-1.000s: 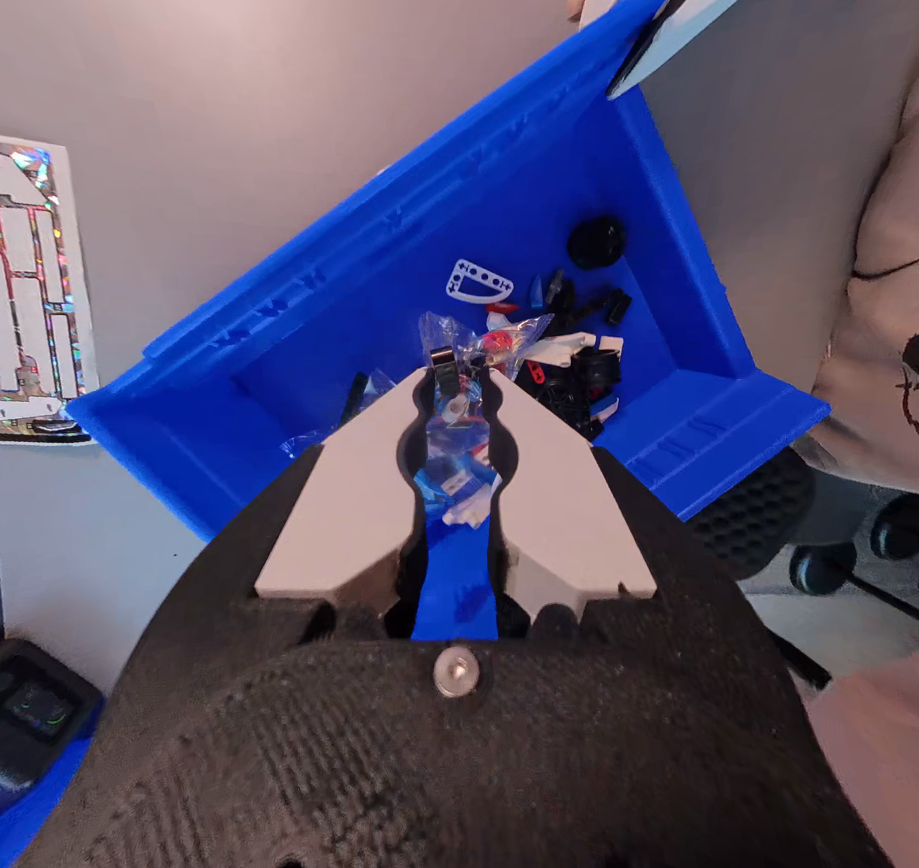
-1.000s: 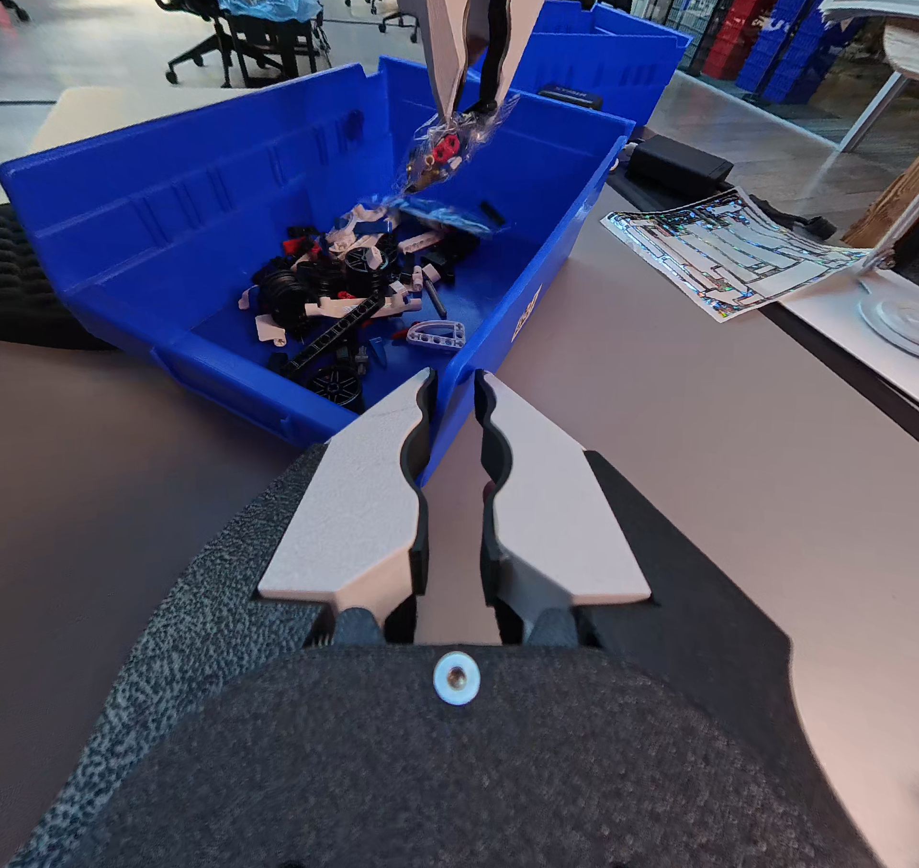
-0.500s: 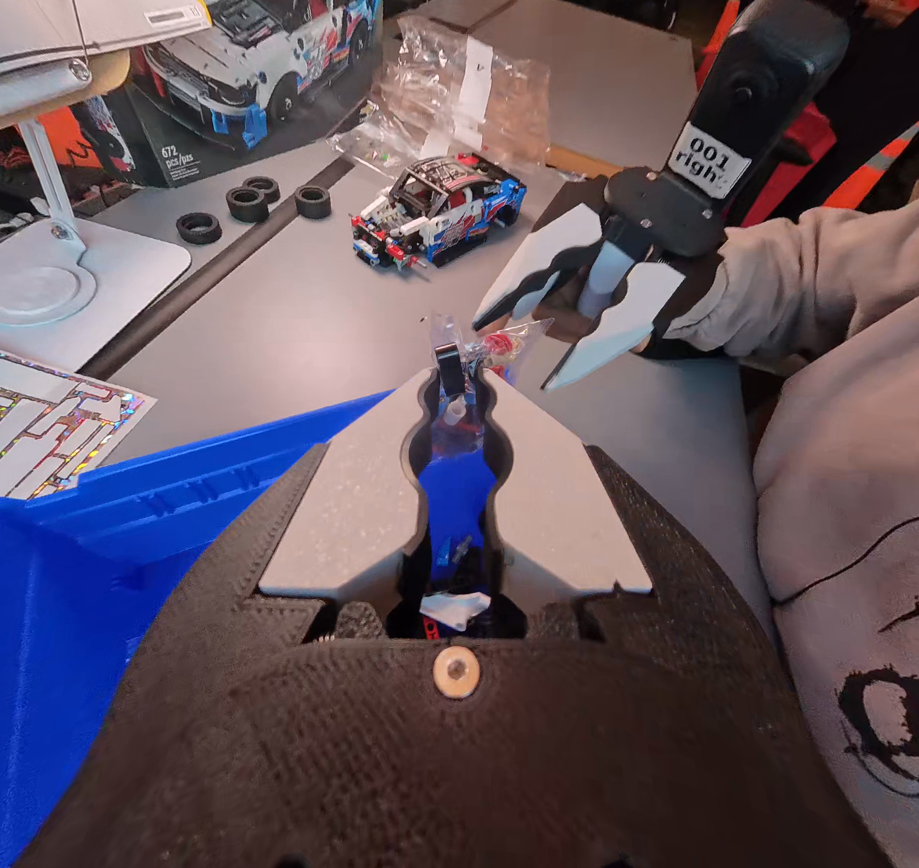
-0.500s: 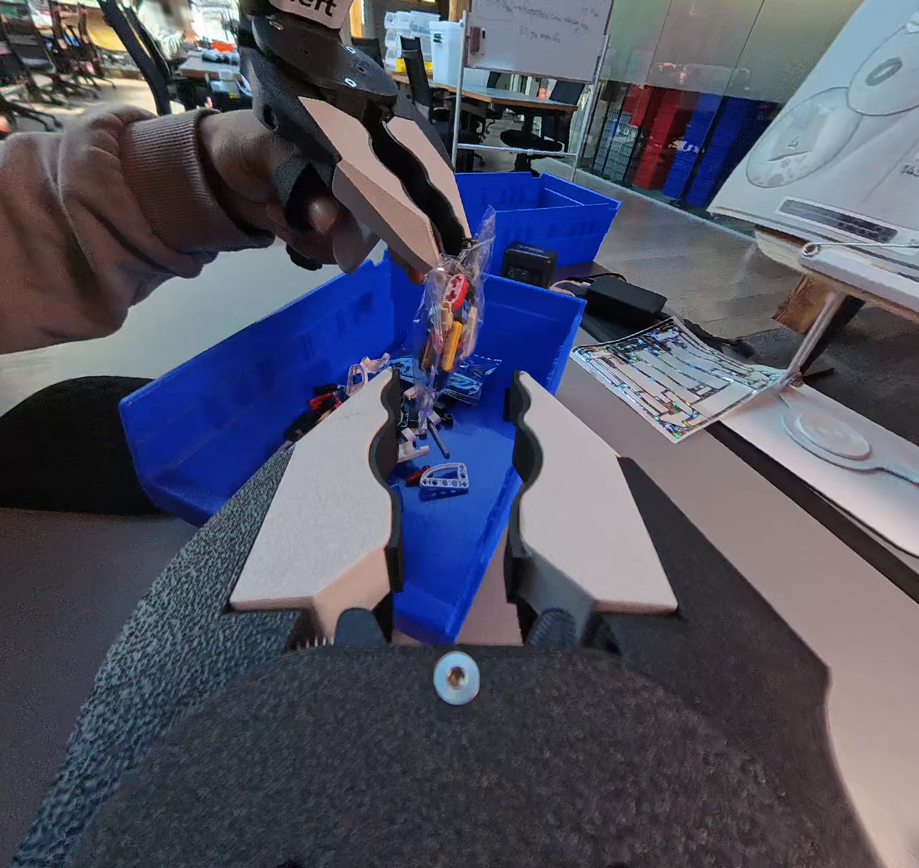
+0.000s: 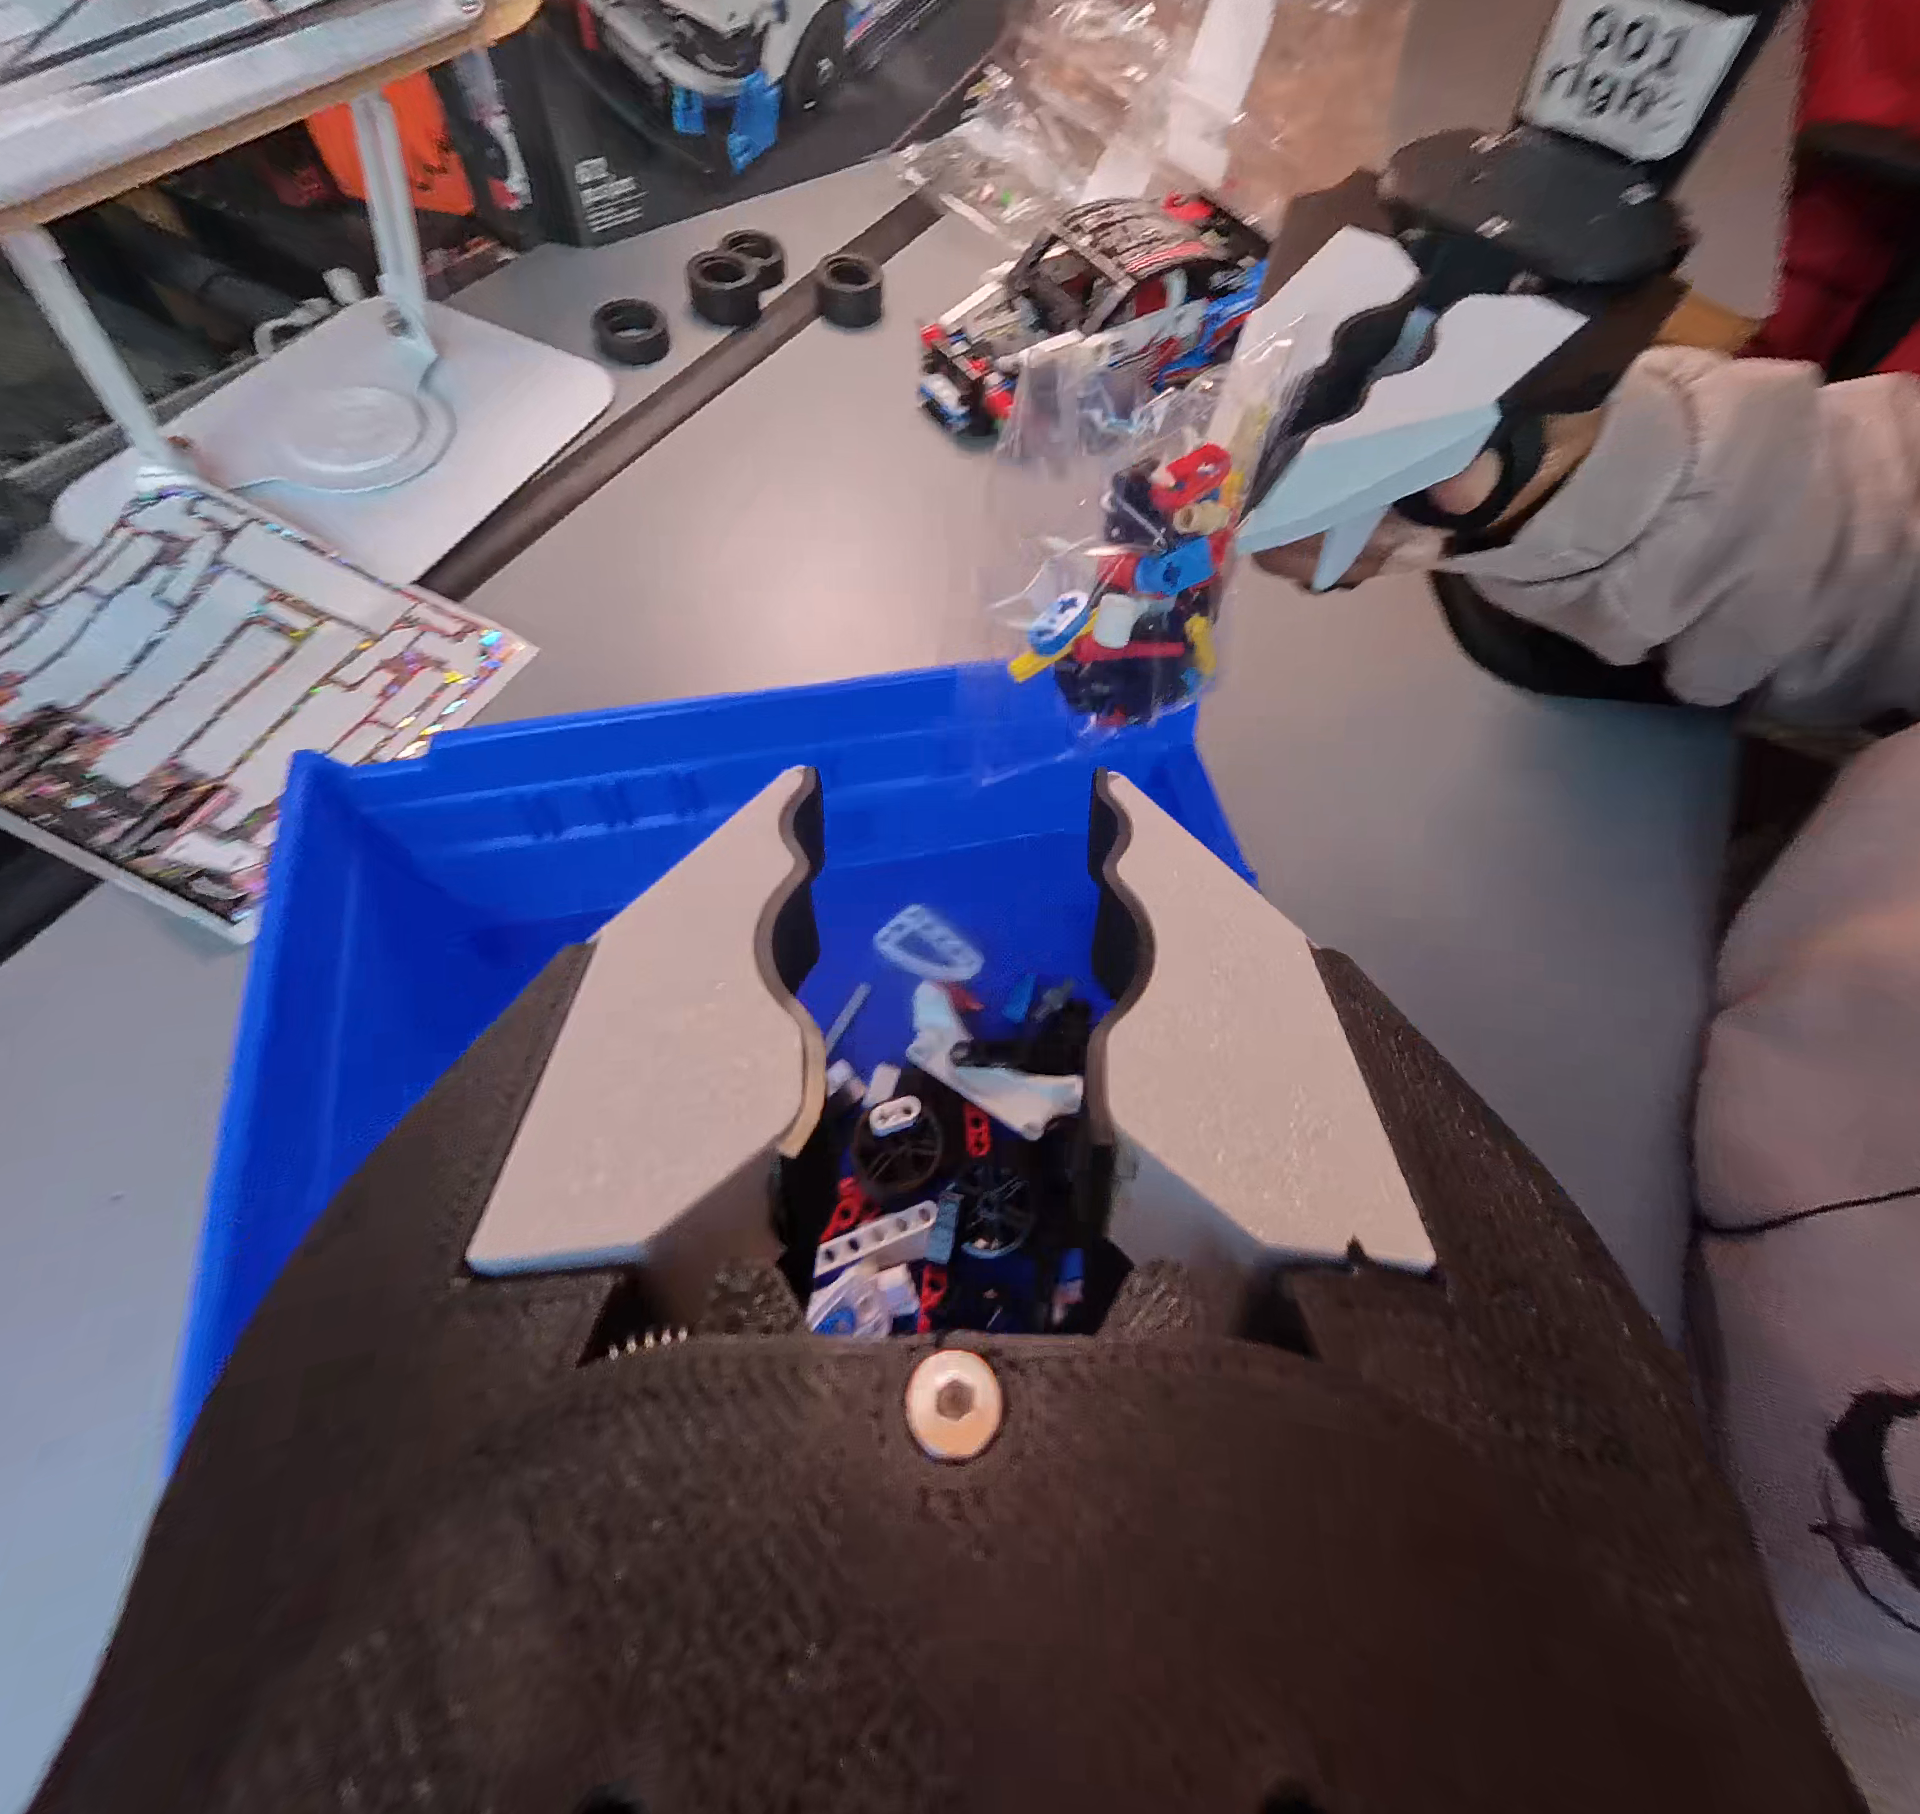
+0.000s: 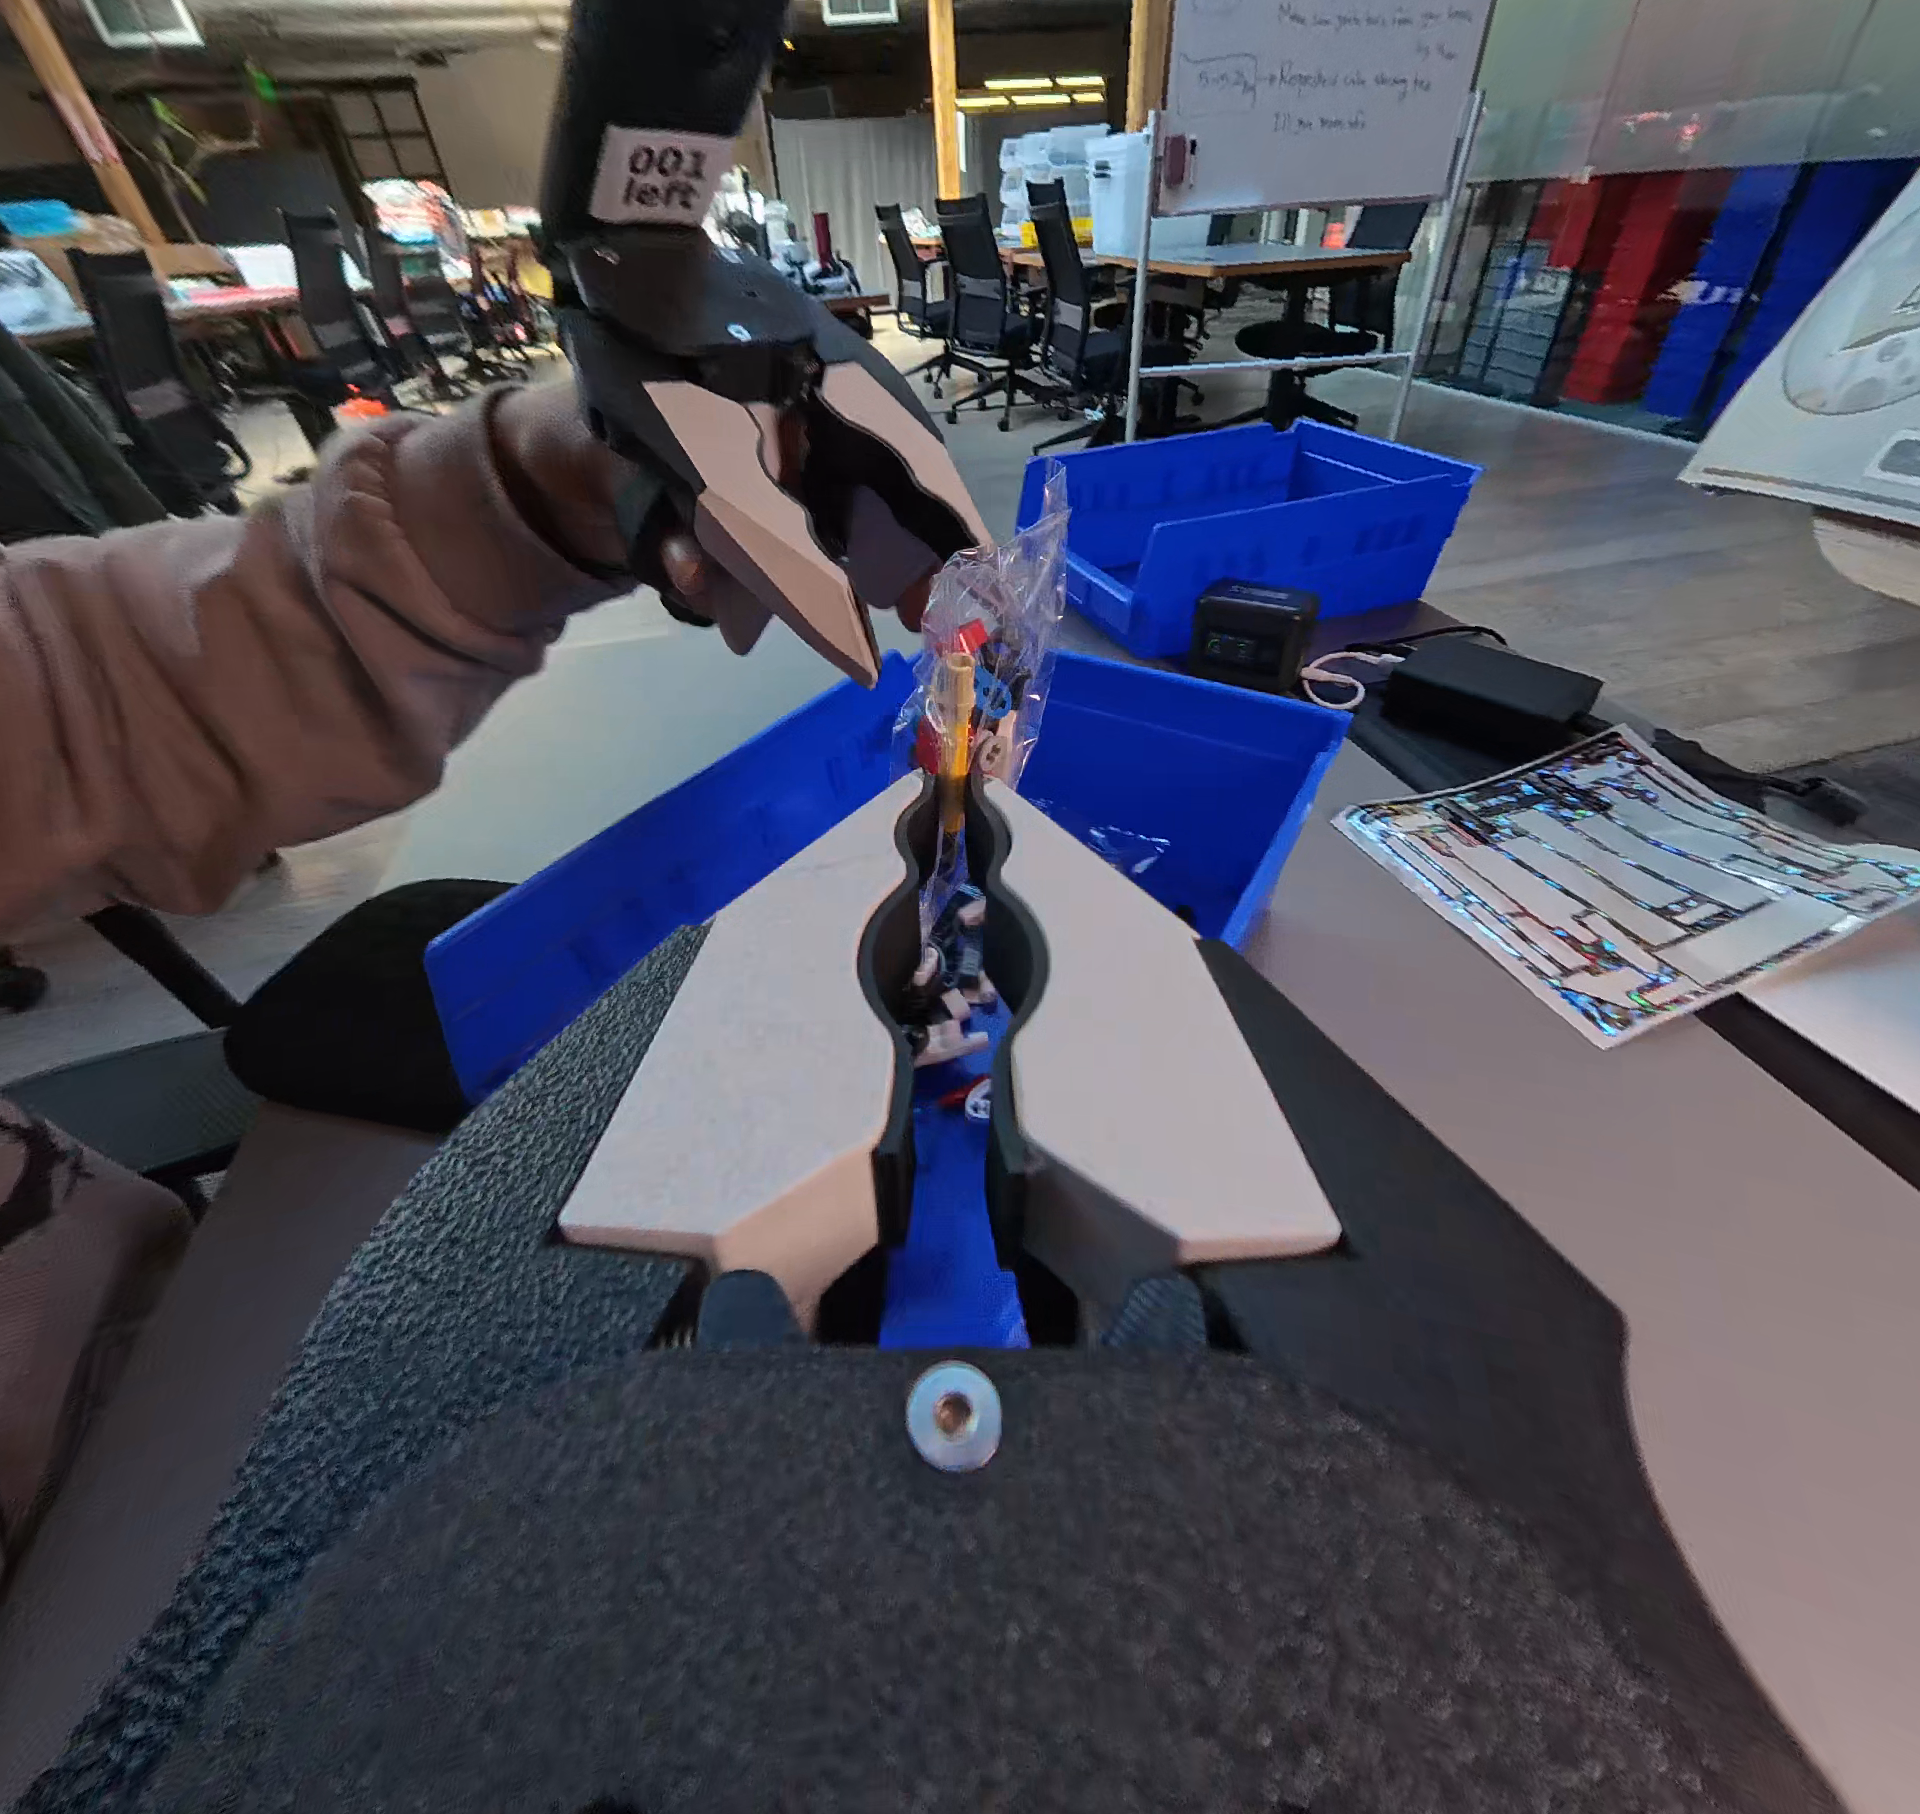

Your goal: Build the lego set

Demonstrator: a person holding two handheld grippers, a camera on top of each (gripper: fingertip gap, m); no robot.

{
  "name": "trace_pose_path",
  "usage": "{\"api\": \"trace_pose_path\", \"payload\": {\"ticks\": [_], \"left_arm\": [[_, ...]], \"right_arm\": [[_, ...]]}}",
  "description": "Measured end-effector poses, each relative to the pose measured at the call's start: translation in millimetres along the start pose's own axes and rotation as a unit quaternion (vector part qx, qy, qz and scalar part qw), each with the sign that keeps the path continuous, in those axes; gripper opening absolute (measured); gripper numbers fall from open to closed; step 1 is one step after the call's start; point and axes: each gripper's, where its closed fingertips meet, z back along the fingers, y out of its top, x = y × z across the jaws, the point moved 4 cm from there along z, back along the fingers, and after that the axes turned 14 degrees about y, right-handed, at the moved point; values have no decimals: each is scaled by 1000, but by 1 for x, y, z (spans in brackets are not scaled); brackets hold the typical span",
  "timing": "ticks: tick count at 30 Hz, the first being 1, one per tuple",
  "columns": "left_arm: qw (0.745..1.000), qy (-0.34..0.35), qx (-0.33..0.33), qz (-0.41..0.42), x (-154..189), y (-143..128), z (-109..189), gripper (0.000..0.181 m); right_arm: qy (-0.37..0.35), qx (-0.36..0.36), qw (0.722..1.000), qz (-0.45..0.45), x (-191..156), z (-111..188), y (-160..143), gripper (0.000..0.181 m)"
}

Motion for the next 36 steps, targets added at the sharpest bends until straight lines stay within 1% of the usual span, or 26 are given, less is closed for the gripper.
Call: {"api": "trace_pose_path", "payload": {"ticks": [2, 3, 5, 6, 7, 8, 10, 12, 16, 18, 19, 21, 22, 23, 24, 25, 26, 27, 29, 30, 31, 32, 33, 34, 36], "left_arm": [[996, -78, 35, 36, 16, 5, -5, 54], [989, -121, 60, 56, 24, 10, -6, 54], [966, -205, 116, 103, 39, 22, -4, 50], [953, -241, 137, 122, 45, 28, -1, 38], [942, -267, 155, 130, 50, 32, 2, 18], [941, -264, 169, 126, 51, 36, 3, 0], [956, -217, 171, 96, 46, 37, -1, 0], [964, -193, 161, 92, 44, 38, -4, 0], [965, -183, 155, 107, 45, 37, -8, 0], [966, -181, 151, 104, 45, 35, -9, 0], [967, -179, 151, 99, 46, 34, -8, 0], [968, -181, 151, 92, 49, 32, -7, 0], [968, -182, 147, 88, 52, 31, -7, 0], [969, -183, 144, 85, 54, 30, -8, 0], [969, -187, 140, 81, 57, 28, -9, 0], [970, -188, 137, 76, 59, 27, -10, 0], [971, -184, 137, 74, 59, 26, -11, 0], [971, -177, 140, 74, 56, 26, -10, 0], [972, -164, 150, 83, 48, 27, -6, 0], [975, -137, 151, 84, 39, 27, -5, 0], [981, -92, 149, 77, 26, 24, -4, 0], [986, -46, 144, 64, 12, 20, -2, 1], [990, -5, 131, 53, -1, 14, 1, 5], [993, 28, 106, 43, -14, 6, 3, 10], [996, 76, 25, 26, -35, -16, 2, 22]], "right_arm": [[35, 34, 999, -13, -8, 1, 4, 2], [52, 51, 997, -19, -11, 3, 7, 3], [84, 81, 992, -38, -16, 8, 11, 3], [103, 94, 989, -48, -19, 10, 13, 3], [113, 104, 987, -57, -19, 14, 14, 3], [112, 113, 986, -58, -18, 18, 16, 3], [94, 120, 986, -61, -9, 30, 17, 0], [80, 102, 990, -64, 0, 37, 14, 0], [75, 94, 991, -59, 2, 40, 11, 0], [66, 76, 994, -35, 1, 39, 10, 0], [60, 65, 996, -18, 0, 39, 9, 3], [61, 56, 997, -9, -3, 39, 12, 42], [62, 52, 997, -10, -4, 38, 14, 50], [55, 52, 997, -6, -4, 37, 15, 44], [46, 50, 998, 6, -5, 36, 15, 30], [38, 45, 998, 21, -5, 35, 15, 5], [35, 39, 998, 38, -6, 36, 15, 2], [41, 33, 998, 43, -8, 38, 16, 0], [48, 27, 998, 24, -8, 46, 20, 0], [35, 23, 999, 22, -4, 53, 22, 0], [18, 13, 1000, 17, 1, 62, 22, 0], [19, -8, 1000, -4, 4, 72, 17, 0], [24, -33, 998, -38, 6, 82, 10, 0], [13, -45, 997, -69, 10, 95, 1, 0], [-10, -59, 989, -138, 17, 120, -22, 0]]}}
